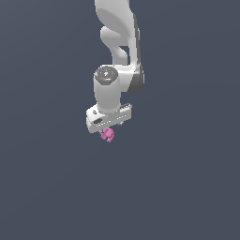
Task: Pick up the object and move it to a goal position.
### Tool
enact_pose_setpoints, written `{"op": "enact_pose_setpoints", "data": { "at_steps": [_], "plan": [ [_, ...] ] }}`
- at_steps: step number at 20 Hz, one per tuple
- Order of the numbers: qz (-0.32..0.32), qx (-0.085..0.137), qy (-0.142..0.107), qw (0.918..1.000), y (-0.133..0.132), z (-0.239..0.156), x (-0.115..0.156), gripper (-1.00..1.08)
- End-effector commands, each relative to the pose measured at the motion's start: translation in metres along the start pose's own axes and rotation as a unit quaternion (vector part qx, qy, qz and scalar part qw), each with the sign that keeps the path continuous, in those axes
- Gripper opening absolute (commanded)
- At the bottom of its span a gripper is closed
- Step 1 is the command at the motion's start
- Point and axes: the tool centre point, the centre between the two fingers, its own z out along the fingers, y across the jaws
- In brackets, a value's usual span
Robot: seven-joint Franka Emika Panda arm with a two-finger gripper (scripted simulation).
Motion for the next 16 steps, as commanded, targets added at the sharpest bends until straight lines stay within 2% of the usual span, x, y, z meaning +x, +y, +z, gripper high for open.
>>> {"op": "enact_pose_setpoints", "data": {
  "at_steps": [1,8,16],
  "plan": [
    [-0.033,0.000,0.002,0.9995,0.001,0.004,-0.003,1.00],
    [-0.121,-0.002,0.006,0.9926,0.005,0.014,-0.012,1.00],
    [-0.220,-0.004,0.011,0.9755,0.007,0.026,-0.021,1.00]
  ]
}}
